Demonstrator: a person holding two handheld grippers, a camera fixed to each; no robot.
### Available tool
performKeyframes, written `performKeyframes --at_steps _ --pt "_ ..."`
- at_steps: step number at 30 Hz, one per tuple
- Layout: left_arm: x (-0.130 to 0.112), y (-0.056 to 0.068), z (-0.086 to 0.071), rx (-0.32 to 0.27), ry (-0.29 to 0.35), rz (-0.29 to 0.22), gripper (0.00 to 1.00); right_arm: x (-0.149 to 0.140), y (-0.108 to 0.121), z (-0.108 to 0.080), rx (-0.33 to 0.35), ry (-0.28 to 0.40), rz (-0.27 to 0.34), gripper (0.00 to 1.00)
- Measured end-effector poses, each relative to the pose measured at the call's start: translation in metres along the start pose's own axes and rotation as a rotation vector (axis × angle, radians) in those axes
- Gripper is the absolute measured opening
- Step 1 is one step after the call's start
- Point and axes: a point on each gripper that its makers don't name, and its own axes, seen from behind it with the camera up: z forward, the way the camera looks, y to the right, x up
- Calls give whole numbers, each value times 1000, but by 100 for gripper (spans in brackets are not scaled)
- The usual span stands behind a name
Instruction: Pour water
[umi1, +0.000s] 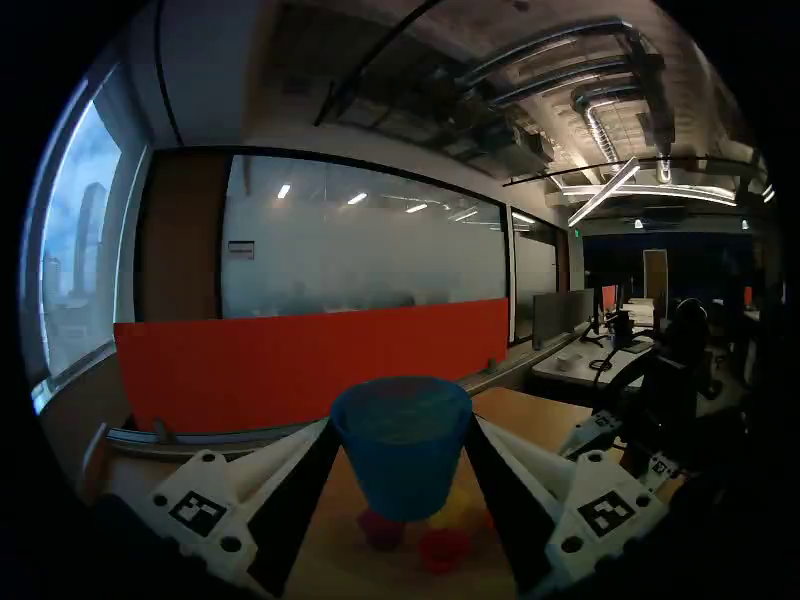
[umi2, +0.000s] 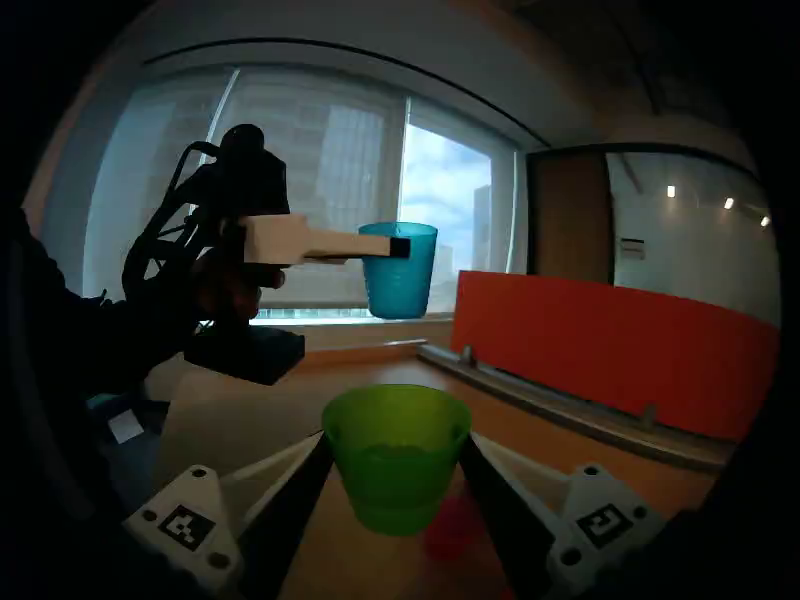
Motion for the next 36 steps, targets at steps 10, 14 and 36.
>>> performKeyframes --at_steps 10,14,36 --pt "-24 -10 -4 11 -35 -14 86 -7 13 -15 -28 -22 12 89" --pt "-34 -12 -5 11 -52 -21 86 -10 18 -21 -38 -32 16 89" --pt "-105 -13 -11 -17 -227 43 88 -43 20 -29 -5 -143 54 89"
